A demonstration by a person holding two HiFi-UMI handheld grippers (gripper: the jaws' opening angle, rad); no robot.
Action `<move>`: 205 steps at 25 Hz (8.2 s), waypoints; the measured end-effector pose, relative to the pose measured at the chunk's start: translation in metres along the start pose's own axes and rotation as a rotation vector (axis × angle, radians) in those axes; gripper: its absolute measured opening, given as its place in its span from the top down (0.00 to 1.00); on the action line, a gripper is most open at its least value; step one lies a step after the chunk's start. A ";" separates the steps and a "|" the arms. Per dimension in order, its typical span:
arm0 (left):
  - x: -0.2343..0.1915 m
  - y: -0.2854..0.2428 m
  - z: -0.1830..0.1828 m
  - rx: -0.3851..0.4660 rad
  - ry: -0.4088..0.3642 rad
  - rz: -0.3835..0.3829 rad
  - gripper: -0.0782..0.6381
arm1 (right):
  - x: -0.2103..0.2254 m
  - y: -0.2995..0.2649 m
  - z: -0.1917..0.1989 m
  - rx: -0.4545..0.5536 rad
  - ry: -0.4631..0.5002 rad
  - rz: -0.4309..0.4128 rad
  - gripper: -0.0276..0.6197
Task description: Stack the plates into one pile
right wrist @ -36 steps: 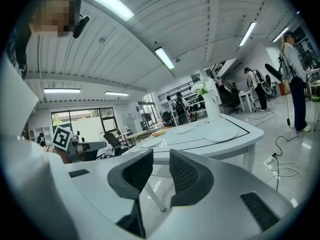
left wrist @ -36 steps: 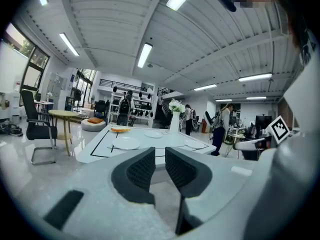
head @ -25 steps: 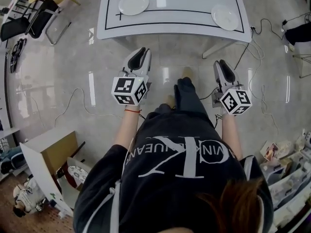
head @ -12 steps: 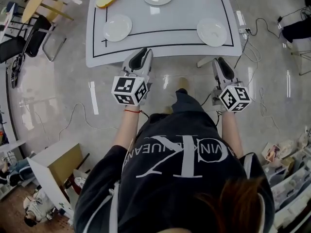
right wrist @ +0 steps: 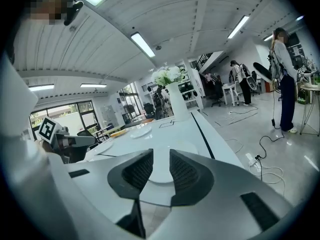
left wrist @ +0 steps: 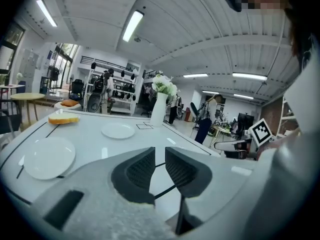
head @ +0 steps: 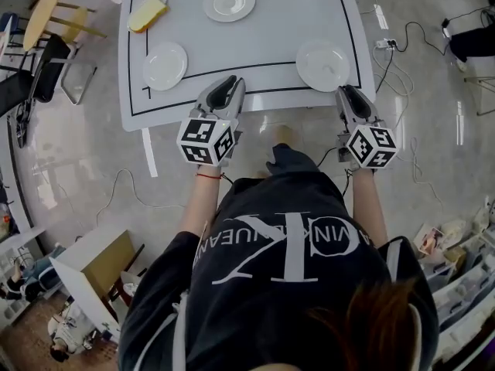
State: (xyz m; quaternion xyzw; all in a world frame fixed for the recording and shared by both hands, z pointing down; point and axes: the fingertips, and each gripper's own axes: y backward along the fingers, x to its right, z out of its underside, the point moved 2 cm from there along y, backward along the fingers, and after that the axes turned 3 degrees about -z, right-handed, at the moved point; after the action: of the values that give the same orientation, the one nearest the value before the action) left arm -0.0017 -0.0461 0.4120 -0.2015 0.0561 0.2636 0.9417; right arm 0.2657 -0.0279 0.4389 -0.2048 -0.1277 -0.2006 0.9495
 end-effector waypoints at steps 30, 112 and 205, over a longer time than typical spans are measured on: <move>0.069 -0.162 0.053 -0.504 0.079 0.143 0.72 | 0.082 -0.061 0.015 -0.440 -0.040 0.020 0.79; -0.213 -0.152 -0.029 -0.403 0.364 -0.146 0.82 | -0.087 -0.326 -0.059 -0.357 -0.087 -0.220 0.90; -0.279 0.059 0.069 -0.288 0.554 -0.691 0.67 | -0.299 -0.357 0.050 -0.743 0.473 -0.695 0.75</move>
State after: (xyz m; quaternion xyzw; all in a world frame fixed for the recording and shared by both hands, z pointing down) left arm -0.2704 -0.1041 0.5132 -0.3999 0.1977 -0.1239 0.8864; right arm -0.1621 -0.2064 0.5069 -0.4207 0.1082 -0.5737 0.6944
